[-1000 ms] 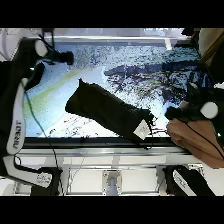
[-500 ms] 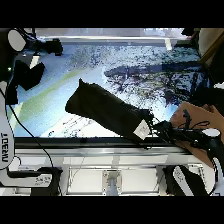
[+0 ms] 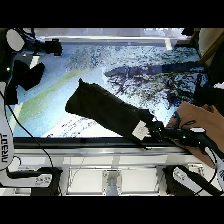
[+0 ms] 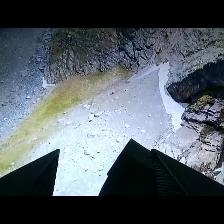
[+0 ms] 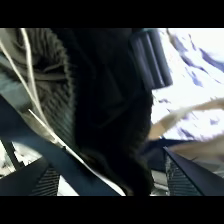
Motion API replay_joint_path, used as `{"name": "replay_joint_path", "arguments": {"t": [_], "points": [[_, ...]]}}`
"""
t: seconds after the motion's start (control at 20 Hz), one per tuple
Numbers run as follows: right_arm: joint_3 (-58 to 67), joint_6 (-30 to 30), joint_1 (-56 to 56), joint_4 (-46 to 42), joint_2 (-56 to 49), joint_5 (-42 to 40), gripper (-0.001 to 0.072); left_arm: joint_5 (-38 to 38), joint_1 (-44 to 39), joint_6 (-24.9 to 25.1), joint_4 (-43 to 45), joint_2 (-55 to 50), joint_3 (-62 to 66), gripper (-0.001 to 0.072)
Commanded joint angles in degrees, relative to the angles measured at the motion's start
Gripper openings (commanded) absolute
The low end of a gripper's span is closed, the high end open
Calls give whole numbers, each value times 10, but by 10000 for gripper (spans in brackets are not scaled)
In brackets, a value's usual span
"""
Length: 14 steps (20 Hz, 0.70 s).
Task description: Fold the clothes and pants, and hang the long-sleeved shirts on hangers.
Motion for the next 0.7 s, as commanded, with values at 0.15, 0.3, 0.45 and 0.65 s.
{"name": "replay_joint_path", "arguments": {"t": [0.15, 0.3, 0.45, 0.65], "points": [[83, 3, 102, 15, -78, -73, 695, -4, 0, 0, 0, 0, 0, 662], [115, 9, 124, 15, -106, -82, 689, -10, 0, 0, 0, 0, 0, 662], [119, 10, 139, 14, -119, -82, 247, -12, 0, 0, 0, 0, 0, 661], [121, 6, 137, 15, -115, -81, 27, -17, 0, 0, 0, 0, 0, 661]]}}
